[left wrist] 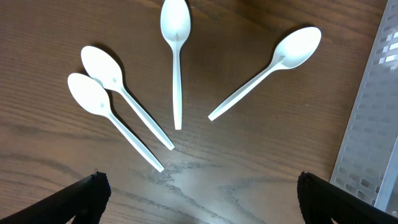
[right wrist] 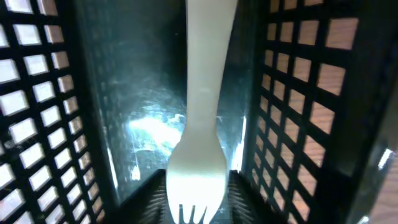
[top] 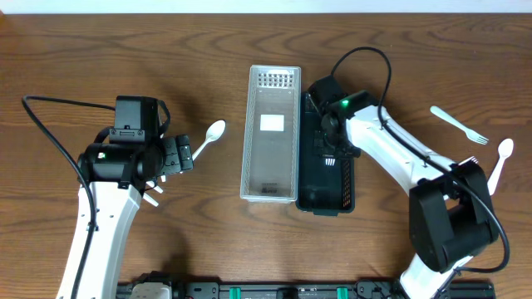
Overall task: Pack container
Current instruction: 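Carry the fork left and drop it into the black tray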
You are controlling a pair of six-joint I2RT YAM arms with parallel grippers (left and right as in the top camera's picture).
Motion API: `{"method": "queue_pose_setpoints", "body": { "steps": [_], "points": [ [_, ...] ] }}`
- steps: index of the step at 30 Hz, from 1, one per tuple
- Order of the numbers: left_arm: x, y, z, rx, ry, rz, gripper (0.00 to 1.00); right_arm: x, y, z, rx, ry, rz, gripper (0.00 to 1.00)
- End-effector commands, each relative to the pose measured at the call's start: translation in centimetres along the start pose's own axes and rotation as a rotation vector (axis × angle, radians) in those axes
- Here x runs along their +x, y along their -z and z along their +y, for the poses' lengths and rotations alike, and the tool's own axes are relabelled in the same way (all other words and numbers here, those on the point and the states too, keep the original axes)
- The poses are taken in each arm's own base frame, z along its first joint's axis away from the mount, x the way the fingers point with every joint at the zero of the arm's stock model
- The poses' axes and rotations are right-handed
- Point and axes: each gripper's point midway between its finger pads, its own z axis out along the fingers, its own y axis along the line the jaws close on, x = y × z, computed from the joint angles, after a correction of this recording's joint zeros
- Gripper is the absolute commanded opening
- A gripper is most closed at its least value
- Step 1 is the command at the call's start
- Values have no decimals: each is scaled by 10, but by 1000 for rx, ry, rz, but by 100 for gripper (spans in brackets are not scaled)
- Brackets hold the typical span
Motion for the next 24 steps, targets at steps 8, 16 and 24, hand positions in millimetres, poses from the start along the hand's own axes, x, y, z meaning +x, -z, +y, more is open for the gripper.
{"method": "queue_pose_setpoints", "body": {
  "steps": [8,16,24],
  "points": [
    [-4,3,-1,2,6,-10,98,-13,35,14,-73,117,-91,73],
    [-3,3,-1,2,5,-7,98,-46,112,-8,-141,32,-318,82],
    [-3,3,-1,1,5,-6,98,-63,160,-97,-78,-95,-448,88]
  ]
}}
